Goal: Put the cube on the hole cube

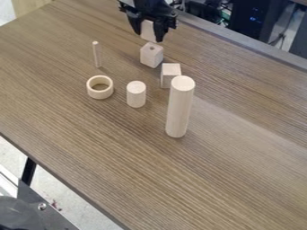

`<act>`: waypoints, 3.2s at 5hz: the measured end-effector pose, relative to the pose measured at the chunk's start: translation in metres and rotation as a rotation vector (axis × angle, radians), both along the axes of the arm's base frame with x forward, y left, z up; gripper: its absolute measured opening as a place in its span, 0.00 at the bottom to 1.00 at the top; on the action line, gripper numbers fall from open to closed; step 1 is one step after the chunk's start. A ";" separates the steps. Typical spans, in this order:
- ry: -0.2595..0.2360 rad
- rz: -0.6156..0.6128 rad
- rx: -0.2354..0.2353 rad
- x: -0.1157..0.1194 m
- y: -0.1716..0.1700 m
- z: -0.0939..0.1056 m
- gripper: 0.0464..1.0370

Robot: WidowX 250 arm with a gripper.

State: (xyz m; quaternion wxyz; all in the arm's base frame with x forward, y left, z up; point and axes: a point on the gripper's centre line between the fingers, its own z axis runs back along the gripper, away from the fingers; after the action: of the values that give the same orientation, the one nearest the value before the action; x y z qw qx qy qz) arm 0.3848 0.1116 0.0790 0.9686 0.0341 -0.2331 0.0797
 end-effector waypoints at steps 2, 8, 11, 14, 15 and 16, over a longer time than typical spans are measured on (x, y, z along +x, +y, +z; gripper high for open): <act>0.028 -0.014 -0.010 -0.001 -0.001 -0.012 0.56; 0.046 -0.001 -0.008 0.000 0.001 -0.014 0.96; -0.056 -0.026 -0.036 0.025 -0.007 0.011 0.96; -0.030 -0.113 0.079 0.043 -0.020 0.063 0.96; -0.037 -0.165 0.072 0.051 -0.042 0.079 0.96; -0.029 -0.173 0.025 0.052 -0.062 0.081 0.96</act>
State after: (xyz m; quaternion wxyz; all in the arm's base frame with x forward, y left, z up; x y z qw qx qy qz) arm 0.4365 0.0492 0.1597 0.9679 0.0247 -0.2500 -0.0066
